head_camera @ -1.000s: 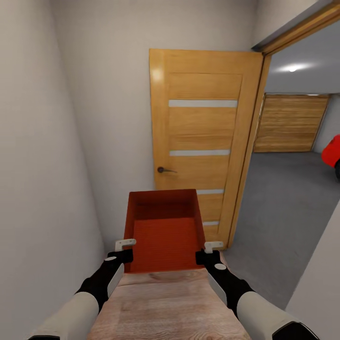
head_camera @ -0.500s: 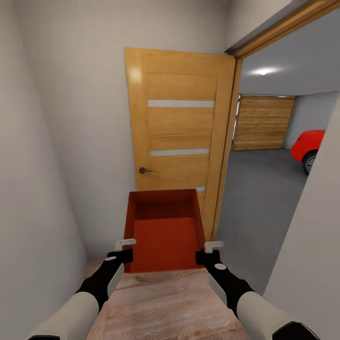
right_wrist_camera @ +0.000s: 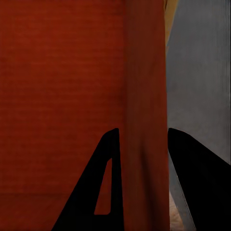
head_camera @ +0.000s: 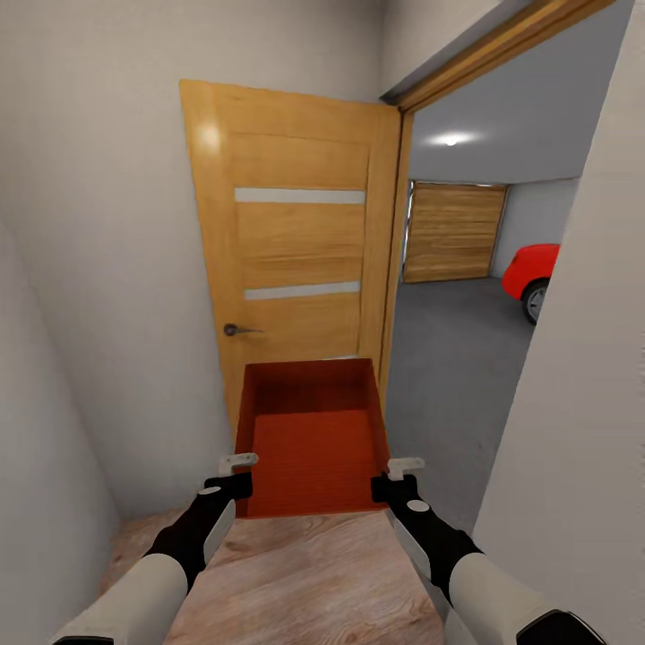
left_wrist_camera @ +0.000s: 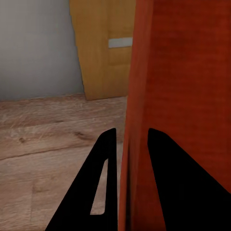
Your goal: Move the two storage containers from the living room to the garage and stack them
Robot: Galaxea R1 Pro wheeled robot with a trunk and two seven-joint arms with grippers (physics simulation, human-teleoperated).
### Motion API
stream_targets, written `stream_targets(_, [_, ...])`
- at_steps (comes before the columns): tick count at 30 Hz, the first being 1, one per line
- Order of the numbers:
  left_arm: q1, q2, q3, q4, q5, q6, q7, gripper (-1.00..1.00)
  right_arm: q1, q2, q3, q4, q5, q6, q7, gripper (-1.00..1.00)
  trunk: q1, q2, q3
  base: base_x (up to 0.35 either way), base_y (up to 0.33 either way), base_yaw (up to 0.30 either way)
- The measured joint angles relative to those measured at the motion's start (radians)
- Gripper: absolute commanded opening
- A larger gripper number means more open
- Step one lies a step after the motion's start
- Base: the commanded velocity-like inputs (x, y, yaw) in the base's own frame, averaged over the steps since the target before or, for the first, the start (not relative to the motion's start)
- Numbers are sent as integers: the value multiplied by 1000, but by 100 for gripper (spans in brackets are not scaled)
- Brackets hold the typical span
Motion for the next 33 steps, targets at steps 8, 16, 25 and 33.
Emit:
stream_targets(8, [0,0,0,0,0,0,0,-100,0,0,0,0,0,0,0,-100,0,0,0,182,0,-260])
stream_targets(16, [0,0,0,0,0,0,0,-100,0,0,0,0,0,0,0,-100,0,0,0,178,0,-260])
stream_targets(25, [0,0,1,0,-1,0,0,-100,0,0,0,1,0,0,0,-100,0,0,0,102,0,-153])
stream_targets(33, [0,0,1,-1,-1,0,0,-100,0,0,0,0,0,0,0,-100,0,0,0,4,0,-4])
